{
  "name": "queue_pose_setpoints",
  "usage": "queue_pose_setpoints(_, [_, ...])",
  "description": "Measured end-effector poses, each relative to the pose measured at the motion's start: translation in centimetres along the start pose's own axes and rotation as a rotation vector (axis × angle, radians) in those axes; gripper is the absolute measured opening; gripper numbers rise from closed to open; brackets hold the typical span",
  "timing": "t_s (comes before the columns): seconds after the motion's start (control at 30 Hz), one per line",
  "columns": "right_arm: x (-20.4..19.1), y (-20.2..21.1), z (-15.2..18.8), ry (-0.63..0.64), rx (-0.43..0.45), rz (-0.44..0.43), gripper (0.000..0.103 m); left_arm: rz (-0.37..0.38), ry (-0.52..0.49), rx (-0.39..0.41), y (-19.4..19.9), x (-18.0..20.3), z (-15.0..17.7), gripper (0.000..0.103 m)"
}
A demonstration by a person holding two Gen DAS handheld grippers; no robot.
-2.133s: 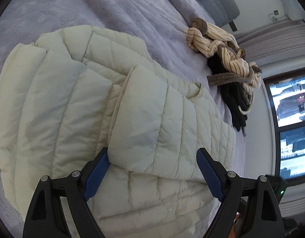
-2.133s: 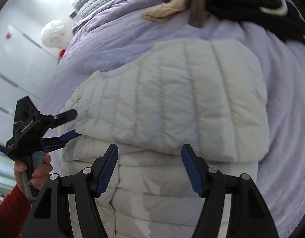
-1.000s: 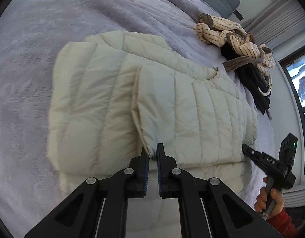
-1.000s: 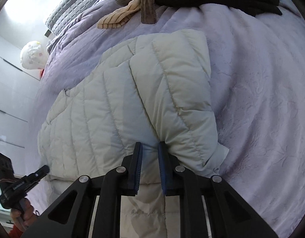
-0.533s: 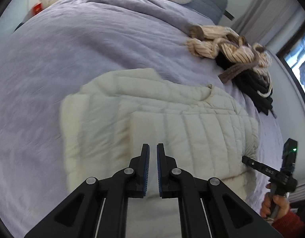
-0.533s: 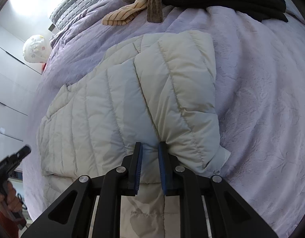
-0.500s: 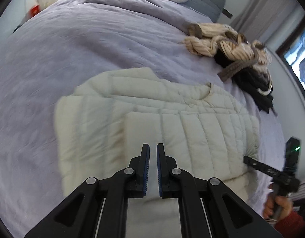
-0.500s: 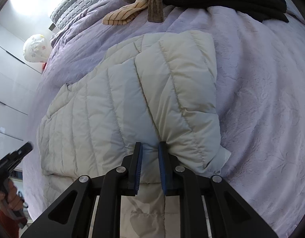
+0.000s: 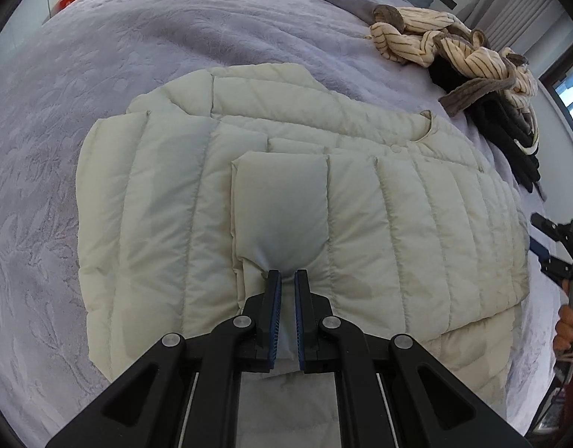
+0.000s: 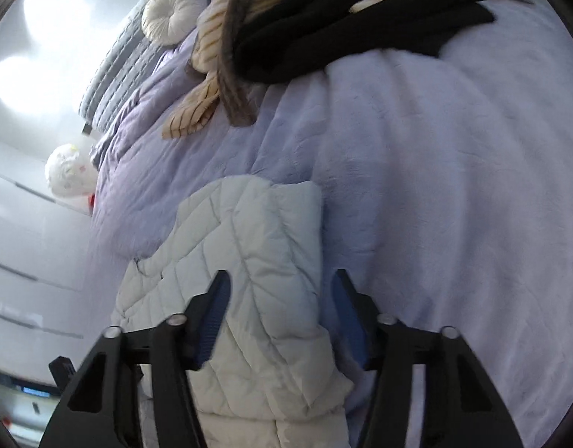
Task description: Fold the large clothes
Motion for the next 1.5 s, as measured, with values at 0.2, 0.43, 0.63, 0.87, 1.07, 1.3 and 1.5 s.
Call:
queue_pose_setpoints(0.2, [0.6,-4.2,-0.9,0.046,-0.068,0.147,0.019,-0.012,-0.007,-0.006,-0.8,0.2,-0.1,0.008])
queue_pose_setpoints(0.43, [1.3,-4.2,-0.1,0.050,-0.053,0.148,0.019,-0.008,-0.002,-0.010,-1.1,0.1,-0.2,0.008])
queue_pose_setpoints(0.63, [0.5,-1.1,1.4,0.093,-0.018,0.215,0.019,-0.005,-0.008,-0.004,0.2,0.2,-0.2,0.008])
queue_pose_setpoints(0.87, [0.1,1.2,3.3,0.078,-0.006,0.227,0.019,-0.002,-0.007,0.030,2.9,-0.1,-0.1,0.008])
queue_pose_setpoints(1.07, [-1.2,2.0,6.1,0.100,-0.035,0.203,0.019,-0.057,-0.019,0.047,4.7,-0.3,1.2,0.008])
queue_pose_setpoints(1.3, [-2.7,1.7,9.0,0.114,-0.075,0.183,0.020,-0.081,-0.003,0.011,5.7,-0.7,3.6,0.009])
queue_pose_setpoints(1.5, [-3.5,2.0,11.3,0.101,-0.098,0.159,0.020,-0.115,0.011,-0.013,6.5,-1.2,6.2,0.095])
Point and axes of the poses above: each gripper's, at about its wrist camera, not at the fingertips, and y roughly against the way its jaws point, x to its right, z to its underside, the point moved 3 cm from there along -y, roughly the way its jaws point, and after that the axes turned 10 degrees about -x, right-handed, at the moved point
